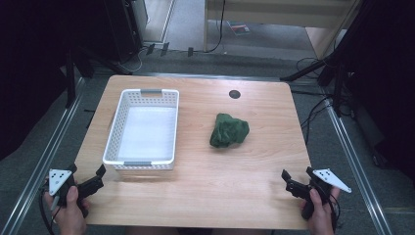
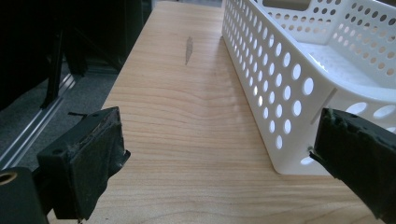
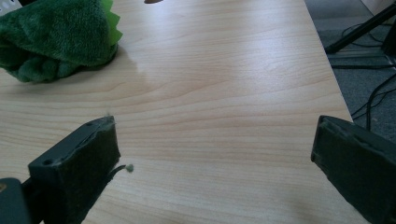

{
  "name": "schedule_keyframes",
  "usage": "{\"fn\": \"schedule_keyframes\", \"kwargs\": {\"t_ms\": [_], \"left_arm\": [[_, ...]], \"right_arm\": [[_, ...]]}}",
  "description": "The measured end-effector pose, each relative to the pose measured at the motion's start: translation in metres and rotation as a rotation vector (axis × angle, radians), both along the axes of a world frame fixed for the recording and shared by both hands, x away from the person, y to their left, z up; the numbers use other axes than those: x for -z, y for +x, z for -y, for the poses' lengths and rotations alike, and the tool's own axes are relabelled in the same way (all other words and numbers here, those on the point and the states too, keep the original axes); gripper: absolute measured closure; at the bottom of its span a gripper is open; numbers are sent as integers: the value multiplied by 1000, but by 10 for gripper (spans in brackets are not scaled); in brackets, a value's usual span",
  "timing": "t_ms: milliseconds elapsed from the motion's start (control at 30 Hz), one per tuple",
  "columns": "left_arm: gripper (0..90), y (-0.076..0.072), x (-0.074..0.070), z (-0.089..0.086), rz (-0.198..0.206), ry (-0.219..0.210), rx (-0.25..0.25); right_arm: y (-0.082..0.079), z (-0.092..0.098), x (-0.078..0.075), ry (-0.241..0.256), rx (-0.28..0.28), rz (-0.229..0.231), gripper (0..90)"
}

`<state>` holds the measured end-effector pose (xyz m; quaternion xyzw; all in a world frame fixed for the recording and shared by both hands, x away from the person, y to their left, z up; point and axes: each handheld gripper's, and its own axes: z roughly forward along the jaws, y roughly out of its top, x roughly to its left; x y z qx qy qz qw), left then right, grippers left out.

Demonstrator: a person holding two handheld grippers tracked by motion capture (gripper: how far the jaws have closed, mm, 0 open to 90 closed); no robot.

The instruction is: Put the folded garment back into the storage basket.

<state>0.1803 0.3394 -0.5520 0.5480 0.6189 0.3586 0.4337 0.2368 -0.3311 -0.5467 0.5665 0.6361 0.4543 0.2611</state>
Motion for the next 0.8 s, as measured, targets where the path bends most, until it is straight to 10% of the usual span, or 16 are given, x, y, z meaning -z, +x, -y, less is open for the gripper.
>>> {"fn": "schedule_keyframes", "kwargs": {"t_ms": [367, 800], "left_arm": [[25, -2, -3, -7, -3, -49, -17], [25, -16, -43, -11, 56, -96, -4]], "right_arm": [[0, 0, 0, -1, -2, -3, 11], [0, 0, 0, 0, -7, -7, 12]]}}
